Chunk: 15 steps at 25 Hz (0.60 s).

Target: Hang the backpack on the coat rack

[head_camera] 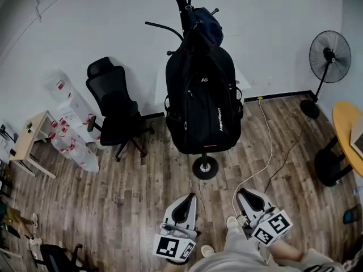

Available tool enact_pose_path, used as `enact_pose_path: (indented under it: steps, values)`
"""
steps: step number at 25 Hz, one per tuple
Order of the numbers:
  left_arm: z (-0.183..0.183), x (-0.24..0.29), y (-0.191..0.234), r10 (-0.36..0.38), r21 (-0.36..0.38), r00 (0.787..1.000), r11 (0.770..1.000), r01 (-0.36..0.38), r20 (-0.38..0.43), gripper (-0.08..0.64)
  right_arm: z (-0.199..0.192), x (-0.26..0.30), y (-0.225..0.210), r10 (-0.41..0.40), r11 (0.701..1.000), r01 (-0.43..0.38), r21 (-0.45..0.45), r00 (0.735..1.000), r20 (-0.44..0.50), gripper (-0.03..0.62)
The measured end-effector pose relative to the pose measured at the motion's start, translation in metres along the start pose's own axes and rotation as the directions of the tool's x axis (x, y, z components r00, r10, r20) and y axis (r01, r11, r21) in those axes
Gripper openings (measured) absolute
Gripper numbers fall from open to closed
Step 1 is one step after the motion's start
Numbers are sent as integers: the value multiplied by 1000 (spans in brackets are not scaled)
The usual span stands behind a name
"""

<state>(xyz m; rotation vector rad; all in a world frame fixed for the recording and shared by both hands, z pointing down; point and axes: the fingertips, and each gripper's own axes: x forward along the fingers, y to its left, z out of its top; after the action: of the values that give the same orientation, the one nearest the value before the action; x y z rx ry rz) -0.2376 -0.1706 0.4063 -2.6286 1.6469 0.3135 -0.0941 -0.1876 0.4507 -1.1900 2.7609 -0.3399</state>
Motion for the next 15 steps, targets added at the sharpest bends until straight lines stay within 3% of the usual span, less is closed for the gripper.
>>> enact_pose_path:
  steps: [9,15]
  values:
    - [-11,-49,-27,-44,-70,999,997,44,2,9,-6,-80,18,-143,989,143,-49,990,8,52]
    - [-12,-61,-47,-47,-80,999,996,47,2,9,-7,-99,20,-136,989,136,-60,991,7,52]
